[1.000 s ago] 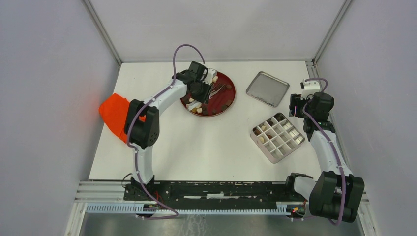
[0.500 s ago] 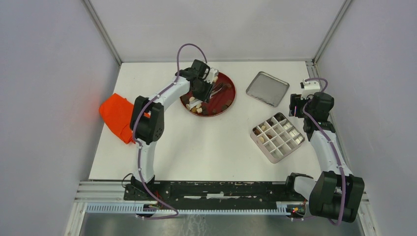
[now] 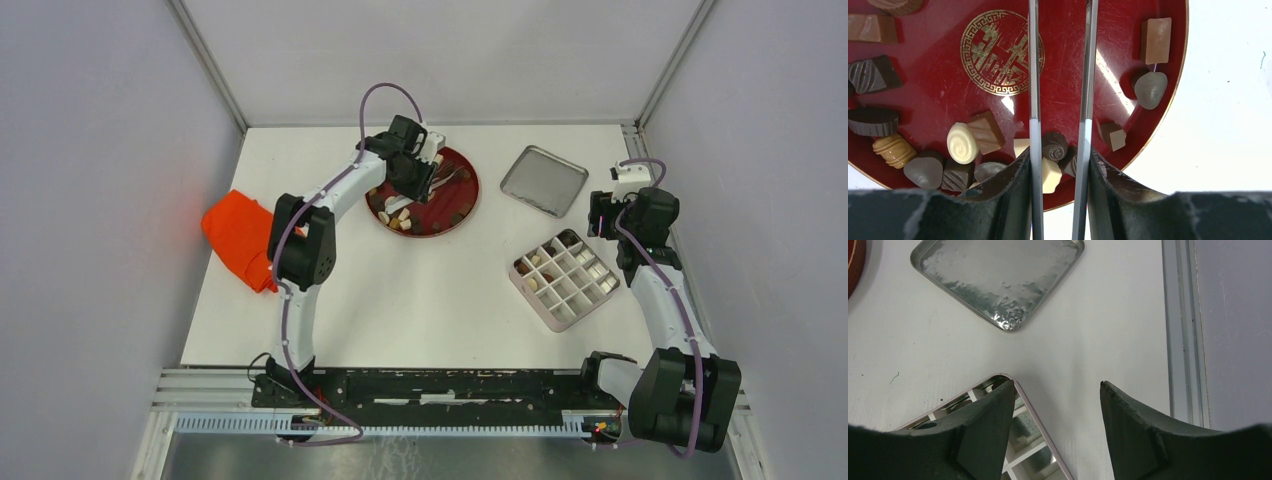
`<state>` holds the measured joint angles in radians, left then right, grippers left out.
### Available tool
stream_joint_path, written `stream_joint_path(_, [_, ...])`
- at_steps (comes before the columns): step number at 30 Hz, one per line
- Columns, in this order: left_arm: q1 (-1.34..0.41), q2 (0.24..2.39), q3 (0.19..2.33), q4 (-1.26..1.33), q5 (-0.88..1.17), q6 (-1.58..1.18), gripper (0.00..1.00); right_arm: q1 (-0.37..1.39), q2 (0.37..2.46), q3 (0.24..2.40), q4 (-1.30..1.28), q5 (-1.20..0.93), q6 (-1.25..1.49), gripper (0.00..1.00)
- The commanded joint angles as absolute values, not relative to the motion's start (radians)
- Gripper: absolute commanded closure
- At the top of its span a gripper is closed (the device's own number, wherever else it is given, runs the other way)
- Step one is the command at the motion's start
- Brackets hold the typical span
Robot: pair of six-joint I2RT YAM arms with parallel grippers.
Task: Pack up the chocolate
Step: Pick up the fake chocolate from the plate.
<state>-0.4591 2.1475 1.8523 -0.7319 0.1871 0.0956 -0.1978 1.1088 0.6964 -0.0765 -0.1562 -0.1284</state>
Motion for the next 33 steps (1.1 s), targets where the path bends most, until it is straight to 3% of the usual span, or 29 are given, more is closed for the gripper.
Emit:
stream_joint_path(1, [-0.453, 2.171, 1.907, -0.722, 0.204, 0.116, 0.55, -0.193, 1.112, 0.712, -0.062, -0.152, -0.137, 0.31])
stream_joint_path(23, [-0.453, 2.214, 1.950, -0.724, 0.194, 0.103, 0.59, -0.192, 1.114, 0.713, -0.064, -0.152, -0.138, 0.31])
stream_joint_path(26, [-0.453, 2.209, 1.943, -0.724, 0.185, 0.091, 0.66, -0.192, 1.113, 0.713, -0.064, -0.153, -0.138, 0.31])
stream_joint_path(30, [-0.453, 2.188, 1.928, -0.724, 0.177, 0.079, 0.83, -0.191, 1.112, 0.713, -0.064, -0.155, -0.137, 0.31])
stream_joint_path(33, [-0.453, 2.165, 1.916, -0.724, 0.165, 0.067, 0.87, -0.192, 1.112, 0.713, -0.064, -0.156, -0.137, 0.31])
